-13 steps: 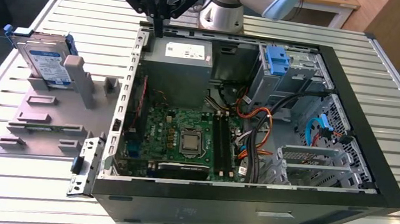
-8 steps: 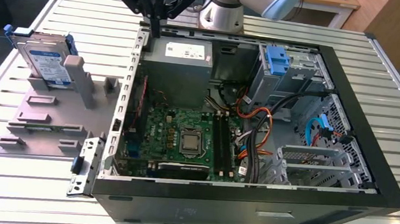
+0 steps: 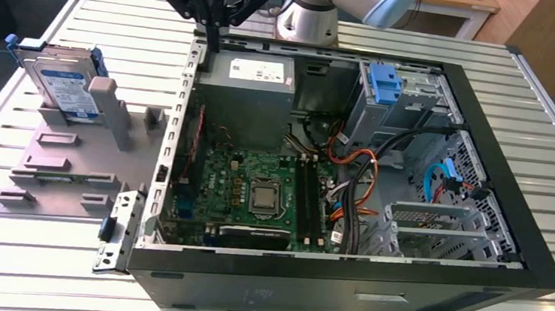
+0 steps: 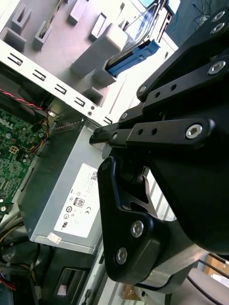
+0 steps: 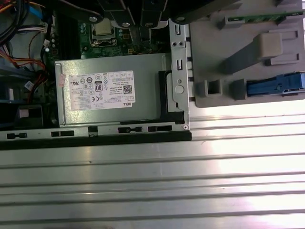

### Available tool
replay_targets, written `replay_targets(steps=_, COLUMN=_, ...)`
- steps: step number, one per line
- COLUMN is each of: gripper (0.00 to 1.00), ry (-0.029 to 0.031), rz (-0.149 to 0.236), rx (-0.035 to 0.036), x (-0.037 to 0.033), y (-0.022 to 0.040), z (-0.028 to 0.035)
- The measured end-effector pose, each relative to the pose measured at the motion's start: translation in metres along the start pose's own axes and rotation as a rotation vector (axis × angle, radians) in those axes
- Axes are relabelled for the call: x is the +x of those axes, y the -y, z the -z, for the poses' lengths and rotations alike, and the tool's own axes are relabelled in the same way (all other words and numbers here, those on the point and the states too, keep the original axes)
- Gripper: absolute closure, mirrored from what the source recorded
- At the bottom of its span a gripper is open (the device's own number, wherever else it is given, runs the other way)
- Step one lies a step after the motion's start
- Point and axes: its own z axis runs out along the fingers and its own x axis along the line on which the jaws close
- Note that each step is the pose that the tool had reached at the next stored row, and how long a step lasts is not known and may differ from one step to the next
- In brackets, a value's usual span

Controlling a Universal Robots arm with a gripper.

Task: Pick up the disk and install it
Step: 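Reach for the disk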

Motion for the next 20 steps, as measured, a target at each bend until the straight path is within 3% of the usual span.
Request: replay_targets(steps=20, gripper=0.89, ry=0.0001, rz=0.000, rx=0.0000, x=0.0057, y=0.0004, z=0.0001)
